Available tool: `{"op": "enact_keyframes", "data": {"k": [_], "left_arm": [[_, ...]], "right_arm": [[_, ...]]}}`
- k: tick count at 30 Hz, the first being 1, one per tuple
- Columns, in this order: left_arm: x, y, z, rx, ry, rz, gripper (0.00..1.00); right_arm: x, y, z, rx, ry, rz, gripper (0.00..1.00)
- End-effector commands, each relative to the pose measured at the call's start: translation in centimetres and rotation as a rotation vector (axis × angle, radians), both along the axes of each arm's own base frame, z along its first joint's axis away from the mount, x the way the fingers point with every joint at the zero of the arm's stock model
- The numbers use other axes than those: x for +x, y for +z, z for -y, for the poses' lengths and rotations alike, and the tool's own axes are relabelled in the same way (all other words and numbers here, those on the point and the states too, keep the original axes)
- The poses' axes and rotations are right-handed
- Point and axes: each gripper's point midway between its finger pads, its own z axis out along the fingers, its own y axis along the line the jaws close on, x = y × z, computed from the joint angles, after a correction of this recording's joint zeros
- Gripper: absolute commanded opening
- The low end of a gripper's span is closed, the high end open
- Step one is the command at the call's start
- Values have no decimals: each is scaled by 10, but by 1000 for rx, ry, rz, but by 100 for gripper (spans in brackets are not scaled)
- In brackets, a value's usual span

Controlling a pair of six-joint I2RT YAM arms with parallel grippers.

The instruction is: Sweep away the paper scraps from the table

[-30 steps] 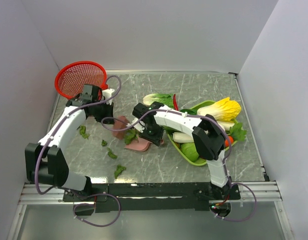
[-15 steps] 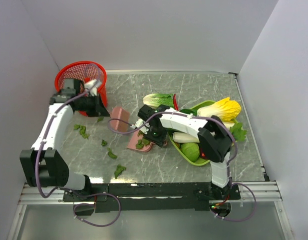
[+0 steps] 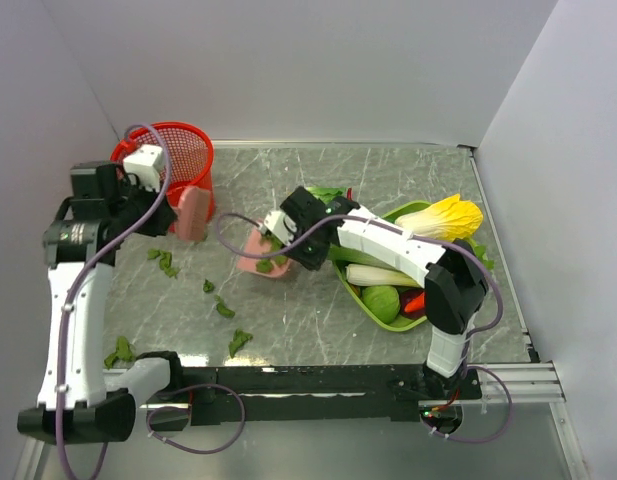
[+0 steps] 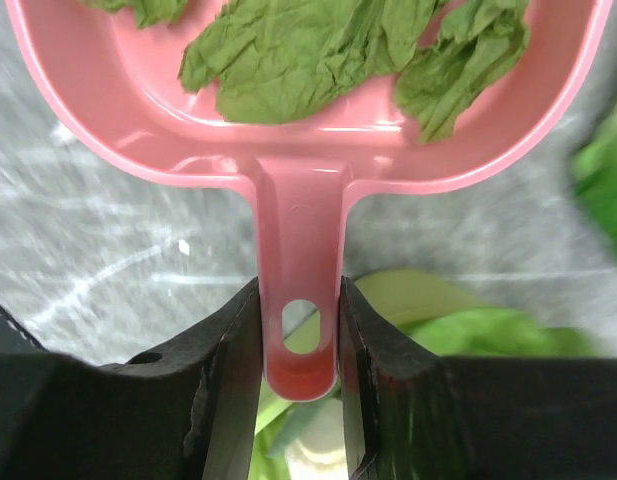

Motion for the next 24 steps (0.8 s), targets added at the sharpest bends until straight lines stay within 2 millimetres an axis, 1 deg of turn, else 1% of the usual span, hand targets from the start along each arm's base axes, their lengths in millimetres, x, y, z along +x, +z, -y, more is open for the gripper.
{"op": "enact_keyframes", "data": {"k": [1, 2, 3, 4, 5, 6, 7, 8, 9, 10, 11, 12, 13, 14, 15, 16, 17, 18, 19, 20, 21, 22, 23, 24], "left_arm": [[8, 71, -24, 95, 95, 245, 1], [10, 88, -29, 106, 119, 295, 1], [10, 97, -40, 127, 174, 322, 1], [6, 109, -45, 138, 208, 369, 1], [9, 124, -53, 149, 250, 433, 1], [8, 129, -68, 185, 324, 456, 1], [8, 130, -71, 196, 334, 470, 1], [9, 130, -78, 234, 357, 476, 1], [10, 133, -85, 258, 390, 490, 1], [12, 131, -90, 273, 409, 487, 1], [13, 133, -93, 279, 429, 495, 1], [14, 139, -100, 290, 467, 519, 1], [14, 142, -102, 291, 479, 527, 1], [14, 144, -107, 301, 499, 531, 1], [14, 146, -111, 306, 519, 539, 1], [13, 144, -117, 320, 545, 532, 1], [12, 143, -121, 326, 561, 526, 1], [10, 142, -122, 326, 567, 526, 1], [11, 138, -120, 319, 554, 517, 1], [9, 137, -121, 309, 558, 515, 1], [7, 136, -120, 304, 555, 514, 1], [6, 133, -119, 297, 556, 505, 1], [5, 131, -121, 291, 562, 498, 1], [3, 131, -121, 289, 568, 501, 1]], "right_arm": [[25, 60, -34, 150, -6, 92, 0], [29, 64, -37, 156, -11, 103, 0], [37, 81, -45, 191, -17, 137, 0], [42, 83, -49, 195, -26, 144, 0], [51, 102, -56, 231, -35, 181, 0], [55, 106, -59, 235, -47, 185, 0], [58, 112, -64, 245, -50, 192, 0], [70, 125, -74, 267, -60, 223, 0], [74, 127, -75, 264, -74, 221, 0], [81, 123, -82, 261, -79, 220, 0], [92, 145, -89, 310, -90, 264, 0], [101, 152, -92, 324, -111, 293, 0], [110, 151, -97, 329, -124, 310, 0], [119, 168, -101, 368, -135, 353, 0], [127, 174, -103, 375, -152, 395, 0], [137, 178, -111, 402, -153, 430, 0], [143, 188, -114, 422, -158, 465, 0], [149, 191, -118, 428, -152, 496, 0], [161, 198, -124, 446, -166, 542, 0], [167, 200, -126, 446, -174, 564, 0], [172, 200, -129, 449, -174, 579, 0], [180, 190, -132, 430, -187, 593, 0], [187, 201, -136, 459, -194, 631, 0], [191, 203, -138, 467, -196, 652, 0]]}}
